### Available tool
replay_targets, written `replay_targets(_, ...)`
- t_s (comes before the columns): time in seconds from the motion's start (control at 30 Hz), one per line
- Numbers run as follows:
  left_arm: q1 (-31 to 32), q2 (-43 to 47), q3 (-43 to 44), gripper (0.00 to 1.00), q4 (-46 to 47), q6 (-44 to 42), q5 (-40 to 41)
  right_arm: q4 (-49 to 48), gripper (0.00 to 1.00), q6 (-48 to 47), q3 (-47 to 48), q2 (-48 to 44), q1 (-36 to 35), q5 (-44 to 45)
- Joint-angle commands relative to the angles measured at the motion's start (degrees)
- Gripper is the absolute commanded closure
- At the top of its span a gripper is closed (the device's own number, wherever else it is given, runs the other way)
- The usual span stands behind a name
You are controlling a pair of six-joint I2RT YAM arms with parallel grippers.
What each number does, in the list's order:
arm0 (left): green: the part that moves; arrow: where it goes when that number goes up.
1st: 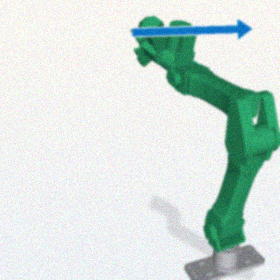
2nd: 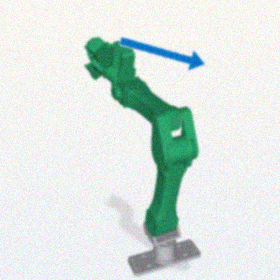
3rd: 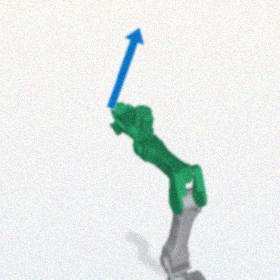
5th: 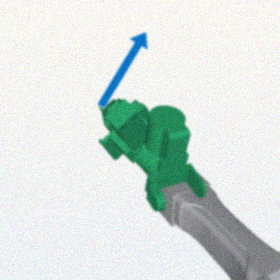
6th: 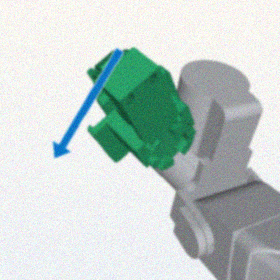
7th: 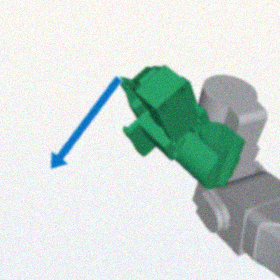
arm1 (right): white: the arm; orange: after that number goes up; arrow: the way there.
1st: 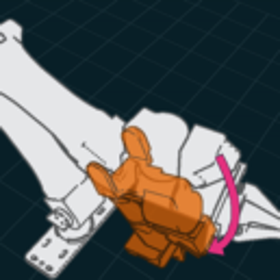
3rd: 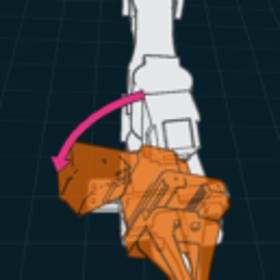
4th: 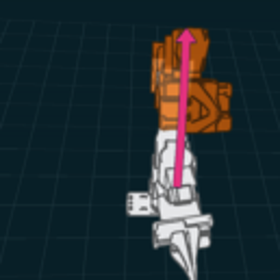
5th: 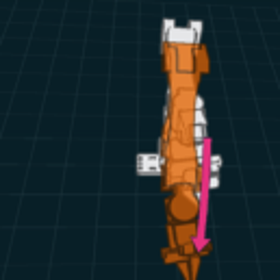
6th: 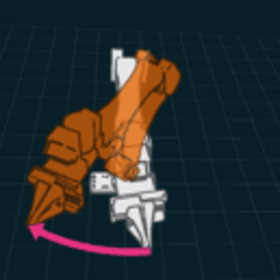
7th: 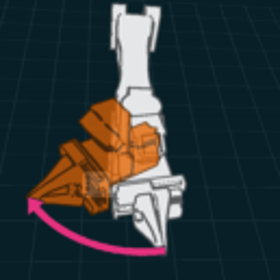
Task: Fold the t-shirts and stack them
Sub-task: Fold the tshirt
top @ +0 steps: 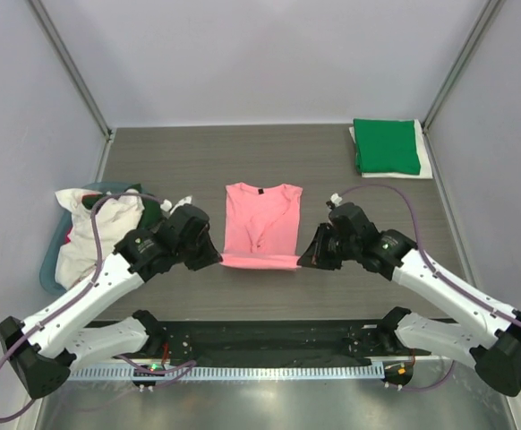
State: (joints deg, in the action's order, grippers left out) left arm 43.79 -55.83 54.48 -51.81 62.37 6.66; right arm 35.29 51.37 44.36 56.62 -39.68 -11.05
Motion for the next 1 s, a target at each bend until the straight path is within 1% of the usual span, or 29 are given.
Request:
replay_targets(0.0,-0.72,-3.74,6.07,1.00,-5.58,-3.65,6.44,5.57,0.99,-3.82,8.87,4.54,0.57,7.09)
replay_targets(0.1,-2.56,-6.47,10.73,1.00,-5.67,-6.73,6.79,7.07,0.99,-7.16,13.90,8.85,2.93,8.24)
replay_targets(0.17,-5.02,-9.29,13.79,1.00,-4.88,-9.18,5.57,7.51,0.99,-9.53,17.06,11.65,4.52,8.06)
replay_targets(0.2,-7.21,-10.42,14.77,1.00,-4.53,-9.98,4.95,7.51,0.99,-10.32,18.03,12.54,6.44,7.63)
replay_targets(0.4,-14.51,-18.86,21.53,1.00,-1.37,-14.90,-0.94,7.51,0.99,-15.86,25.07,19.75,11.64,4.81)
replay_targets(0.57,-17.68,-25.63,26.02,1.00,1.09,-17.10,-3.22,7.51,0.99,-18.33,30.77,27.30,14.63,3.58)
replay_targets(0.6,-18.47,-28.25,26.90,1.00,1.45,-17.45,-3.92,7.51,0.99,-18.94,31.57,28.36,14.98,2.97)
replay_targets(0.77,-20.85,-35.82,32.69,1.00,3.21,-20.43,-5.69,6.90,0.99,-20.17,35.79,34.68,16.74,1.65)
replay_targets(0.97,-22.69,-46.72,41.22,1.00,1.81,-25.10,-6.39,6.29,0.99,-21.23,39.57,40.14,18.32,-0.02)
